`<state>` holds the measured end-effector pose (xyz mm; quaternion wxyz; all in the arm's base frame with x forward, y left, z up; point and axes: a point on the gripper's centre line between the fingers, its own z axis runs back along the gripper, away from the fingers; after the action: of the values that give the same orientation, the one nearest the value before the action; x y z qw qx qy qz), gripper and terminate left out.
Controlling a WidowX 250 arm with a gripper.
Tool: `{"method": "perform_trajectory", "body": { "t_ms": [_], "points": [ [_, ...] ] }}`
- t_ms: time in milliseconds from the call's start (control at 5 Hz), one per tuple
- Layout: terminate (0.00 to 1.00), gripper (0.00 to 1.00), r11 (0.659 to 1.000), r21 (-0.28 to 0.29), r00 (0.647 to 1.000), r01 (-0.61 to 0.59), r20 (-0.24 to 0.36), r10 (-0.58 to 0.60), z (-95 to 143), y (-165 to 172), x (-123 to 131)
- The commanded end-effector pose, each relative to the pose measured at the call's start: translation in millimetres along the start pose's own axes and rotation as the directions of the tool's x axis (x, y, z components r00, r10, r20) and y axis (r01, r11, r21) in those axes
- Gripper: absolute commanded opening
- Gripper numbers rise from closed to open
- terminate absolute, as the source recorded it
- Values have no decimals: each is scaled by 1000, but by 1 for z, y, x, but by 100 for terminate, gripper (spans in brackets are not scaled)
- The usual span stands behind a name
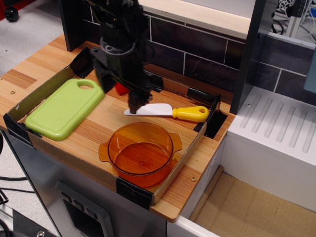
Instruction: Put knife on cutting board
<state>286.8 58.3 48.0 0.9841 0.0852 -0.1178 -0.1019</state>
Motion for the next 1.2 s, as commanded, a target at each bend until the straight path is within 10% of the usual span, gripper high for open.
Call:
{"method": "perform_trajectory", "body": {
  "t_ms": [0,400,600,1000],
  "points": [
    [0,100,982,7,961,190,202,-187,30,-3,12],
    [0,100,983,10,948,184,261,-180,47,-1,26],
    [0,100,971,68,953,228,189,-237,53,-9,40],
    [0,100,852,-53,852,521,98,-515,28,-35,57]
  ]
}}
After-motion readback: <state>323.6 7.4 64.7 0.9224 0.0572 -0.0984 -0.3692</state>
